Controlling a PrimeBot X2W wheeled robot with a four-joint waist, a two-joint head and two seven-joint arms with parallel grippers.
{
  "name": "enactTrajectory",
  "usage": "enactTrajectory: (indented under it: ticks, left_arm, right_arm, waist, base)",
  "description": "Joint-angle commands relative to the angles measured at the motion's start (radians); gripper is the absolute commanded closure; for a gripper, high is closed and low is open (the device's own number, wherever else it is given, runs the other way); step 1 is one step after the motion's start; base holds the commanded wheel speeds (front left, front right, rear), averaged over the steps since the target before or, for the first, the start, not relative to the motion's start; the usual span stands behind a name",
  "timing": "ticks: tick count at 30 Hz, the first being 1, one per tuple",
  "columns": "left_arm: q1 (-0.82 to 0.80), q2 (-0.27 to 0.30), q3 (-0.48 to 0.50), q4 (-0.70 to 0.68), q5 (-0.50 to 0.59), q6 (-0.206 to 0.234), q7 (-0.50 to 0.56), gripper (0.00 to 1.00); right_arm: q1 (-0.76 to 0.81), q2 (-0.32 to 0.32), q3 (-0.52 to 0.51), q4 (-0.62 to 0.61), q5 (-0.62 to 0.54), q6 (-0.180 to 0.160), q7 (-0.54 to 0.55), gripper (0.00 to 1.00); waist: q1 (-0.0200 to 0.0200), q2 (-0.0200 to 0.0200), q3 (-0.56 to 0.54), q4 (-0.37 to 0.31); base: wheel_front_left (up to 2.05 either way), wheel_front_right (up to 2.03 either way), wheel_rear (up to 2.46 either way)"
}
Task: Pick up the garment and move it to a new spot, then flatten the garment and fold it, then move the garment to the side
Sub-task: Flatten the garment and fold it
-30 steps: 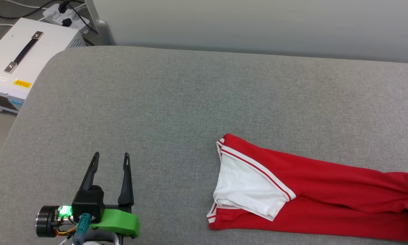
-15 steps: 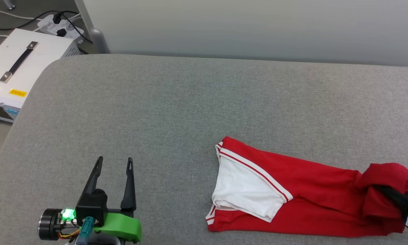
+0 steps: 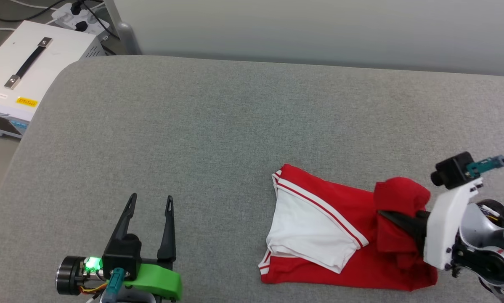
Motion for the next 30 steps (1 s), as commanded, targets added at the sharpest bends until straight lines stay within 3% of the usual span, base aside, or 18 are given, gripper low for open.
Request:
enactTrajectory:
  ticks: [1, 16, 29, 30]
  left_arm:
    - [-0.017, -0.008, -0.004, 0.002, 0.007, -0.003, -0.006, 0.00]
    - [-0.048, -0.020, -0.017, 0.002, 0.004, 0.002, -0.006, 0.00]
    - [-0.067, -0.025, -0.024, 0.006, 0.004, -0.002, -0.006, 0.00]
    - [-0.067, -0.024, -0.024, 0.007, 0.004, -0.002, -0.006, 0.00]
  right_arm:
    - [-0.038, 0.020, 0.019, 0.014, -0.022, -0.001, 0.009, 1.00]
    - [-0.298, 0.203, 0.254, 0.310, -0.155, -0.001, -0.006, 1.00]
    - [-0.351, 0.262, 0.394, 0.540, -0.203, -0.001, -0.085, 1.00]
    - [-0.355, 0.260, 0.398, 0.542, -0.202, -0.001, -0.097, 0.74]
  waist:
    - [-0.0001, 0.0000, 0.005, 0.005]
    - [-0.0001, 0.0000, 0.048, 0.033]
    - [-0.0001, 0.0000, 0.070, 0.035]
    - [-0.0001, 0.0000, 0.068, 0.034]
  base:
    - [0.00, 0.00, 0.00]
    - [0.00, 0.00, 0.00]
    - [0.00, 0.00, 0.00]
    - [0.00, 0.00, 0.00]
